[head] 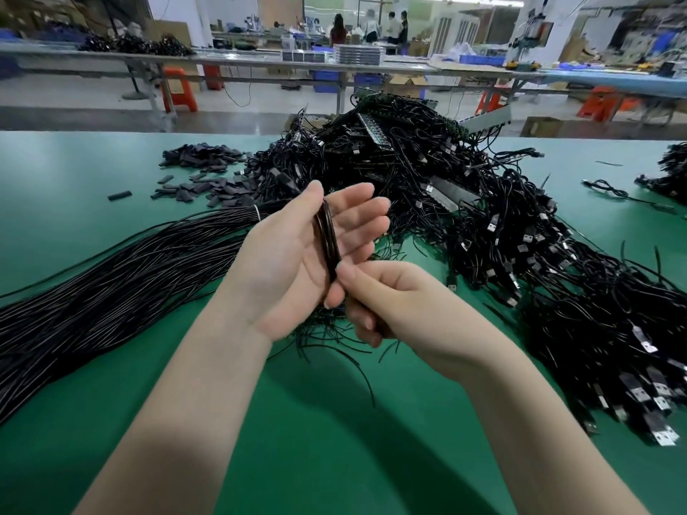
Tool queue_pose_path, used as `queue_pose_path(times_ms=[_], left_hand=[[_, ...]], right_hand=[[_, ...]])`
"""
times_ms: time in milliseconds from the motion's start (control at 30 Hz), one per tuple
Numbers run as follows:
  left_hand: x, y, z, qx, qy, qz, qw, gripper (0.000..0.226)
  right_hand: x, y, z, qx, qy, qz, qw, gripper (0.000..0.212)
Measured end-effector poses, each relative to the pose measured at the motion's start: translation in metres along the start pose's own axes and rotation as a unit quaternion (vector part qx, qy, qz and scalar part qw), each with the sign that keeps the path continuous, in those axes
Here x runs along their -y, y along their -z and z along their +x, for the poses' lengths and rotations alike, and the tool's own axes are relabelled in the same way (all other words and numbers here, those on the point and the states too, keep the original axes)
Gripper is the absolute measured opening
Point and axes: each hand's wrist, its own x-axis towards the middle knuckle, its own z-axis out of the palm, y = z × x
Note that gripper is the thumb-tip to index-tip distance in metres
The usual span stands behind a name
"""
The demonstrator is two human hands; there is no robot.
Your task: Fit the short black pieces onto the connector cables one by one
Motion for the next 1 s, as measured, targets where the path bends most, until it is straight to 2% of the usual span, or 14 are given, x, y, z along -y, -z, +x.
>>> queue_pose_path(times_ms=[100,200,267,367,433,500,600,667,767,800,833,900,933,1000], left_hand=[[0.0,-0.002,-0.001,-0.013,-0.002,-0.007,1.0,0.037],[0.003,-0.005,-0.001,-0.01,0.004,-0.023,1.0,0.035],[0.004,-0.006,0.0,-0.005,0.009,-0.038,0.999,0.039],[0.008,-0.004,0.001,0.008,0.023,-0.008,1.0,0.043],[0.011,-0.003,0.001,0.018,0.03,0.027,0.999,0.047],[0.014,-0.005,0.001,0.023,0.026,0.045,0.998,0.045],[0.016,-0.002,0.002,0.038,0.03,0.093,0.994,0.034],[0.014,0.002,0.001,0.03,0.033,0.155,0.987,0.033],[0.009,0.004,-0.002,-0.037,0.027,0.246,0.968,0.038],[0.007,0.004,-0.003,-0.069,0.018,0.319,0.945,0.042],[0.007,0.005,-0.004,-0.1,0.008,0.418,0.903,0.045],[0.008,0.009,-0.005,-0.169,-0.023,0.607,0.776,0.052],[0.009,0.012,-0.006,-0.209,-0.045,0.662,0.718,0.054],[0.01,0.017,-0.004,-0.26,-0.098,0.707,0.651,0.046]], right_hand=[[-0.006,0.006,0.003,0.001,-0.04,-0.054,0.998,0.044],[-0.008,0.009,0.002,-0.009,-0.02,-0.075,0.997,0.027],[-0.008,0.01,0.002,-0.012,0.014,-0.023,1.0,0.008],[-0.01,0.007,0.004,-0.008,0.059,0.048,0.997,0.007],[-0.011,0.002,0.007,-0.047,0.085,0.052,0.994,0.002],[-0.014,0.001,0.009,-0.084,0.095,-0.001,0.992,0.012],[-0.016,0.006,0.01,-0.074,0.085,-0.065,0.992,0.023],[-0.017,0.007,0.011,-0.07,0.084,-0.078,0.991,0.02],[-0.022,0.004,0.011,-0.108,0.07,-0.154,0.98,0.012],[-0.024,0.002,0.011,-0.11,0.058,-0.161,0.979,0.012],[-0.026,0.001,0.012,-0.105,0.048,-0.167,0.979,0.013],[-0.031,0.0,0.016,-0.112,0.034,-0.203,0.972,0.02],[-0.035,0.002,0.018,-0.128,0.022,-0.214,0.968,0.024],[-0.043,0.01,0.023,-0.148,-0.033,-0.179,0.972,0.028]])
